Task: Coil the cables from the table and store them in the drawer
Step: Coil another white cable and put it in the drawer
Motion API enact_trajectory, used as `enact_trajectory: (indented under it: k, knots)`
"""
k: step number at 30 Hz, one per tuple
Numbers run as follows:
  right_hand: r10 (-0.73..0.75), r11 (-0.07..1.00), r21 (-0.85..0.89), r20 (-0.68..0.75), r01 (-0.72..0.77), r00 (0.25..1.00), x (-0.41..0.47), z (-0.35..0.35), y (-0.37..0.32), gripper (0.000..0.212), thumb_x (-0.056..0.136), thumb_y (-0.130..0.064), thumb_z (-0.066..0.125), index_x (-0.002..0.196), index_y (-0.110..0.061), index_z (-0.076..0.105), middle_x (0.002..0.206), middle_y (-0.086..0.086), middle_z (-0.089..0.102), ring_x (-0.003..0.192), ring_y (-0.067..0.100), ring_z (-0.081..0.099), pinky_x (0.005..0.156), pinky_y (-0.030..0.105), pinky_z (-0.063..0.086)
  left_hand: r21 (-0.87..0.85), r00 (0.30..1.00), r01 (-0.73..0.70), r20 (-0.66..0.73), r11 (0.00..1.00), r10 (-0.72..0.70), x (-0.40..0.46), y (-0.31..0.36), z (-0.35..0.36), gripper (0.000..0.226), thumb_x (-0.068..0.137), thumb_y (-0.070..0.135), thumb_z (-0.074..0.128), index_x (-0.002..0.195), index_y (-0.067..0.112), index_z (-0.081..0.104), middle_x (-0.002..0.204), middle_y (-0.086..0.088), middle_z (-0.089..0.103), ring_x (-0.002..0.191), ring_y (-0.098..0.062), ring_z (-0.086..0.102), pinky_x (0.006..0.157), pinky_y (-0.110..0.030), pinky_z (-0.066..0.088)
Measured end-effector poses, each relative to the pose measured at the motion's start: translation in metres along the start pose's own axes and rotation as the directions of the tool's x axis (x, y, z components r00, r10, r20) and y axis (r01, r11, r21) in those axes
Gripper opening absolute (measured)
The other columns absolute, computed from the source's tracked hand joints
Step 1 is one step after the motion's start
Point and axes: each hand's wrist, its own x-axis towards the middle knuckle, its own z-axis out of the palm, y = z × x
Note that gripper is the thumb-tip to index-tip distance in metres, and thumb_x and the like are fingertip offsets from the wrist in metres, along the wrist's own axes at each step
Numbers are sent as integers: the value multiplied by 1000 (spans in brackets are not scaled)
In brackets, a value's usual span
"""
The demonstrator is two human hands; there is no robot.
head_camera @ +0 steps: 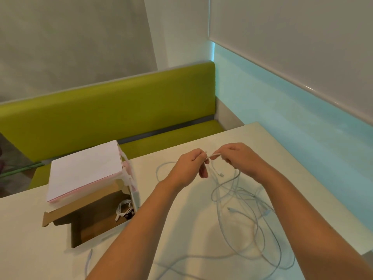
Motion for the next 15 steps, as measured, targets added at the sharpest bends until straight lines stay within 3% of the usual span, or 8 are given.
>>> enact_trajectory:
  k: [3, 5, 7, 10, 12, 15]
  knots:
    - [-53, 998, 27, -72, 55, 996, 6, -6, 5, 28, 92, -10, 48, 102, -22, 71, 73, -5, 63, 64, 13, 49, 59, 24, 40, -103, 995, 27, 97, 994, -17, 0, 3, 3, 38, 104, 24, 35, 83, 12, 65, 54, -3, 57, 61, -19, 55, 81, -38, 46]
    - [-74, 995, 60, -123, 82, 990, 10, -8, 12, 22, 93, -12, 49, 105, -24, 64, 81, 0, 67, 69, 16, 51, 61, 28, 41, -275, 988, 54, 155, 960, -11, -3, 9, 5, 43, 106, 20, 29, 84, 10, 65, 53, -7, 49, 61, -19, 50, 89, -36, 50]
    - [-91, 988, 105, -174, 111, 980, 12, -9, 19, 16, 95, -16, 52, 103, -24, 63, 86, 1, 69, 77, 15, 57, 66, 26, 43, -475, 986, 87, 168, 876, -6, -7, 17, 7, 42, 107, 19, 28, 87, 7, 63, 57, -8, 45, 56, -16, 44, 89, -35, 53]
    - [-135, 985, 69, -245, 156, 960, 13, -3, 30, 9, 96, -25, 56, 98, -24, 66, 87, -5, 67, 85, 11, 60, 74, 22, 46, -702, 983, 143, 181, 697, -19, -11, 24, 9, 35, 106, 22, 32, 95, 3, 59, 64, -8, 58, 46, -12, 41, 81, -35, 52]
    - [-112, 990, 51, -281, 132, 953, 12, 4, 38, 15, 96, -34, 56, 94, -22, 65, 81, -5, 64, 76, 13, 58, 70, 26, 46, -772, 981, 170, 193, 613, -29, -12, 25, 10, 37, 106, 23, 32, 102, 2, 61, 60, -6, 60, 46, -12, 37, 75, -30, 51]
    - [-20, 988, 144, -216, 52, 976, 6, 16, 44, 35, 98, -47, 48, 84, -17, 62, 64, 1, 60, 54, 14, 55, 60, 32, 46, -849, 975, 204, 222, 487, -22, -12, 27, 12, 41, 105, 24, 35, 111, -1, 67, 44, 0, 35, 44, -11, 35, 84, -28, 53]
